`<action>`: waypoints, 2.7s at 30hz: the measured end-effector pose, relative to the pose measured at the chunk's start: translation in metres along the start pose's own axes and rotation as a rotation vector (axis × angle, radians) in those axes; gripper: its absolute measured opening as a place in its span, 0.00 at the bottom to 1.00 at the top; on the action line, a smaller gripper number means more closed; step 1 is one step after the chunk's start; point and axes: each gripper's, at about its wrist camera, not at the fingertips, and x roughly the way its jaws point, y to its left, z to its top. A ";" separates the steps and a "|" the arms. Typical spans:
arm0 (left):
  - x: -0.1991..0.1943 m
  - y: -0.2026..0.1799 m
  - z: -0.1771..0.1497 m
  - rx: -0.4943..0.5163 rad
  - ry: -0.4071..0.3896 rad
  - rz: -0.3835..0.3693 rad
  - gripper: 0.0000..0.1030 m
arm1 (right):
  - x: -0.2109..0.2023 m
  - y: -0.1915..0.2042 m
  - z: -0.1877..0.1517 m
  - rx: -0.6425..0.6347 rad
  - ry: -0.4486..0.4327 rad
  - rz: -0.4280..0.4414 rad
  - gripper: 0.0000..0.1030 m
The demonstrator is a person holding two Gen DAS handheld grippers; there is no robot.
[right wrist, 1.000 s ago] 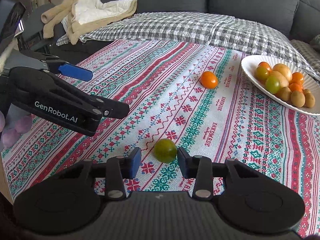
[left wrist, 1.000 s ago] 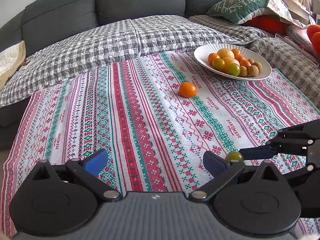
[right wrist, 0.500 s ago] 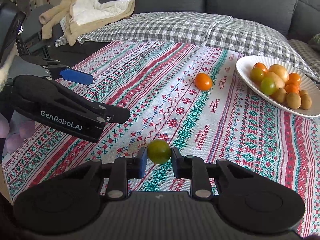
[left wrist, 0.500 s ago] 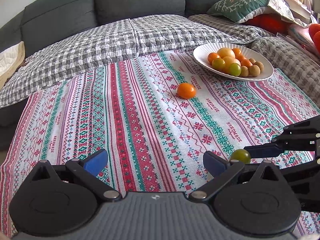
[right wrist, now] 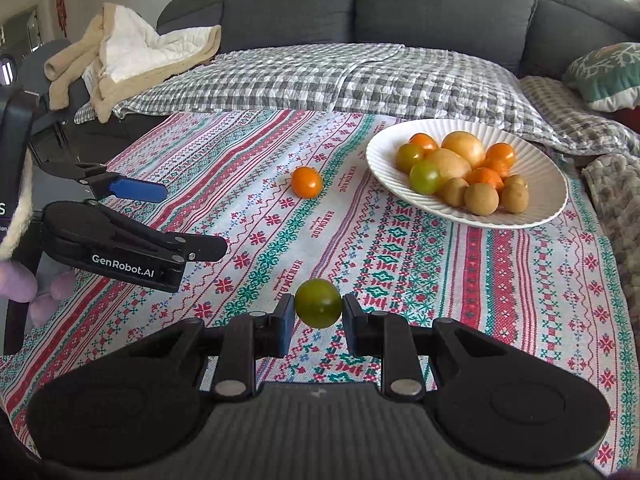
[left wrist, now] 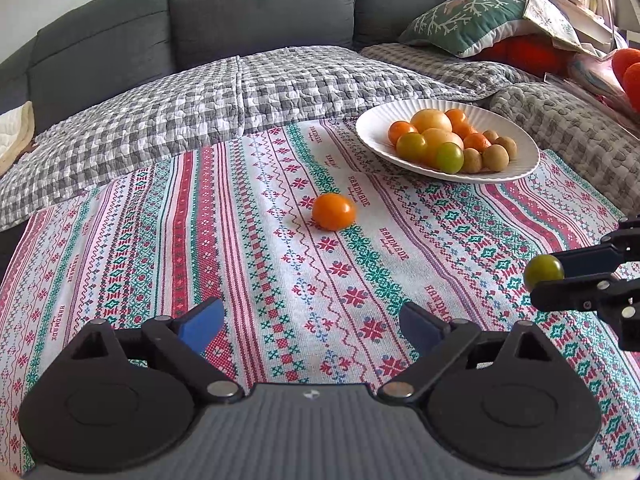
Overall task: Organize fruits
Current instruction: 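Grasp the orange cherry tomato with the left tool while the right tool holds the green tomato, then carry the orange and green tomatoes onto the white plate and open both tools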
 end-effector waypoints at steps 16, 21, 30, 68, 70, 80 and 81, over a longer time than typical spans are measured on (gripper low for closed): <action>0.058 -0.012 0.029 -0.039 -0.031 -0.021 0.41 | -0.013 -0.053 0.010 0.069 -0.057 -0.037 0.22; 0.066 -0.012 0.035 -0.073 -0.038 -0.016 0.36 | -0.009 -0.062 0.012 0.089 -0.052 -0.038 0.22; 0.073 -0.013 0.041 -0.096 -0.049 0.007 0.32 | -0.005 -0.066 0.009 0.088 -0.031 -0.040 0.22; 0.062 -0.047 0.125 -0.054 -0.144 -0.174 0.29 | -0.001 -0.137 0.046 0.199 -0.138 -0.183 0.22; 0.069 -0.046 0.133 -0.055 -0.138 -0.180 0.29 | 0.004 -0.142 0.049 0.200 -0.138 -0.184 0.22; 0.112 -0.051 0.174 -0.105 -0.065 -0.240 0.29 | 0.028 -0.158 0.061 0.217 -0.144 -0.159 0.22; 0.115 -0.054 0.177 -0.102 -0.060 -0.246 0.29 | 0.031 -0.160 0.063 0.218 -0.146 -0.156 0.22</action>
